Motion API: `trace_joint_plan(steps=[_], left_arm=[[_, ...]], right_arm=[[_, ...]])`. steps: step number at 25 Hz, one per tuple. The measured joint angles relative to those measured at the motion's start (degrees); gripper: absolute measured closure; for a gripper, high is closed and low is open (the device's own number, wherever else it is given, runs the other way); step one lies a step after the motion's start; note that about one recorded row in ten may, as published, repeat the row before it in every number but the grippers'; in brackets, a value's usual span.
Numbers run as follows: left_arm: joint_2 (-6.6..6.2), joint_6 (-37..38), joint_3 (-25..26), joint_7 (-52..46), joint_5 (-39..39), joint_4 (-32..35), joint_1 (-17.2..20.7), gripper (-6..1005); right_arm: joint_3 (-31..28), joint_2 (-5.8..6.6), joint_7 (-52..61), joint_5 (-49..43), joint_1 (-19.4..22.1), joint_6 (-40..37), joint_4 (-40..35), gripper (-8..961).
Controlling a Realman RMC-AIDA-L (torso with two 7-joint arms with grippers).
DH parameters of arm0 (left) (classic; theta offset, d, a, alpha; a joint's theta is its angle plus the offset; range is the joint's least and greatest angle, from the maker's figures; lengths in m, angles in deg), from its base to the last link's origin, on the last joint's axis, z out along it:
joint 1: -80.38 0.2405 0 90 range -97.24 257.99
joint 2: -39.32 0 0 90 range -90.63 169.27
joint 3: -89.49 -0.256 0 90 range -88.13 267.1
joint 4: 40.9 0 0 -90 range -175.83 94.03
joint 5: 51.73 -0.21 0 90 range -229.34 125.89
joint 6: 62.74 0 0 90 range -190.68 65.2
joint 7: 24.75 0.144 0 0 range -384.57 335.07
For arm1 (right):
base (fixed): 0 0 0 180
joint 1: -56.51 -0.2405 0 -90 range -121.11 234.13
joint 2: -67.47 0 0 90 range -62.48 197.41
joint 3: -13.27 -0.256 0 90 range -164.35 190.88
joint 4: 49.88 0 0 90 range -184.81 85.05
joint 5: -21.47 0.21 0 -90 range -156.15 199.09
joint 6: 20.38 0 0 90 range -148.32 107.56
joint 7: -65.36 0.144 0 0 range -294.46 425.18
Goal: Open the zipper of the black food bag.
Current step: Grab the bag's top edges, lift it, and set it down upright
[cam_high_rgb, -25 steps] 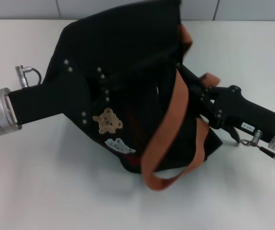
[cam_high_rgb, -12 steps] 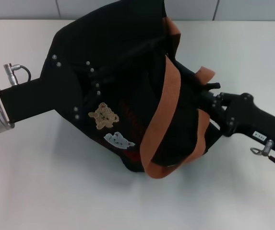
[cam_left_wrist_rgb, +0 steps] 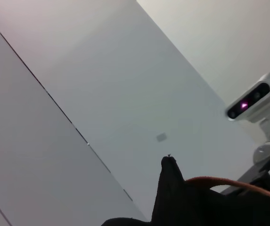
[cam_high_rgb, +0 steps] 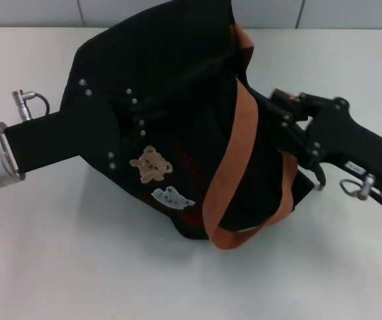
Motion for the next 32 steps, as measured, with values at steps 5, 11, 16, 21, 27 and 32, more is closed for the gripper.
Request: trace_joint_plan(steps=[5, 11, 16, 21, 27, 32], left_arm=[[0.09, -0.3, -1.4, 0.2, 0.0, -0.1, -0.2, 910], [0.13, -0.3, -1.5, 0.4, 0.0, -0.1, -0.2, 908], [0.13, -0.3, -1.5, 0.5, 0.1, -0.1, -0.2, 907], [0.13, -0.2, -1.5, 0.5, 0.1, -0.1, -0.4, 906], [0.13, 0.0, -1.5, 0.5, -0.1, -0.1, -0.6, 905], [0.13, 0.1, -1.5, 0.5, -0.2, -0.1, -0.6, 904]], right_arm=[[0.1, 0.02, -0.1, -0.2, -3.6, 1.1, 0.2, 775], [0.2, 0.05, 0.1, -0.3, -5.7, 3.4, 0.8, 776], [3.5, 0.03, 0.8, -0.5, -7.1, 5.4, 1.1, 776], [4.4, 0.0, 0.9, -0.5, -7.3, 5.9, 1.1, 773], [5.2, 0.04, 1.0, -0.4, -7.3, 6.2, 1.0, 727], [6.5, 0.15, 1.1, -0.6, -7.5, 5.7, 0.8, 645]])
